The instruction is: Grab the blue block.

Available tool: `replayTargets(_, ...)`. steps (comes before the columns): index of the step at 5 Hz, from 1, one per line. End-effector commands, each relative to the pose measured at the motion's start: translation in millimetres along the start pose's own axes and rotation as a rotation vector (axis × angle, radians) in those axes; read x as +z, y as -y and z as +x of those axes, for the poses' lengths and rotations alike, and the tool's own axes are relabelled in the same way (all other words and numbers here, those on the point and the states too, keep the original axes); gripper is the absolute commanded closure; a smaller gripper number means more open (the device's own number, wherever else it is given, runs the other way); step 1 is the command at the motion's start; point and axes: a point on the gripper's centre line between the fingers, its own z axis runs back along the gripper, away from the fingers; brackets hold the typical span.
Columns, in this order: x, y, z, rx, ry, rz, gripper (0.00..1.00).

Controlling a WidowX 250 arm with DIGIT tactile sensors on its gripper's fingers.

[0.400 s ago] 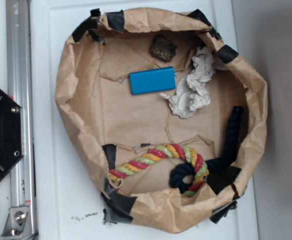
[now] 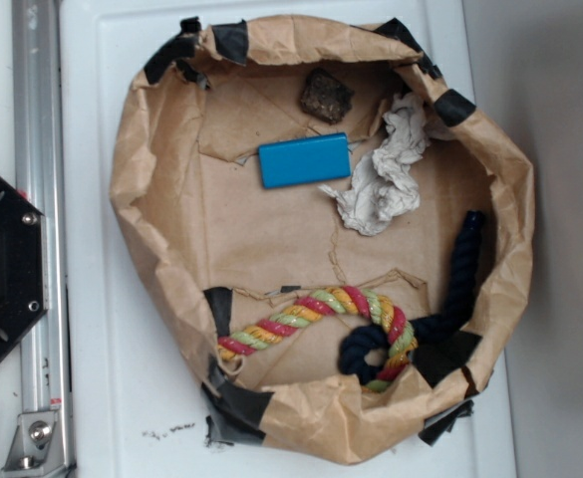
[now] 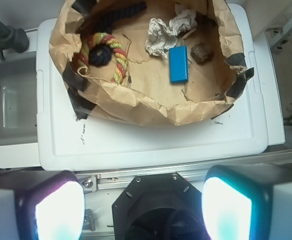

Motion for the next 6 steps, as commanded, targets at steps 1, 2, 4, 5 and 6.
replayTargets(1, -62, -16, 93, 0.023, -0.166, 0.033, 0.0)
replayTargets(2, -100, -12, 118, -0.003, -0.221, 0.075, 0.0)
replayTargets(4, -175, -42, 117, -0.092, -0.255, 0.118, 0.0)
replayTargets(5, -175, -42, 117, -0.092, -0.255, 0.118, 0.0)
replayTargets(6, -175, -42, 117, -0.092, -0.255, 0.118, 0.0)
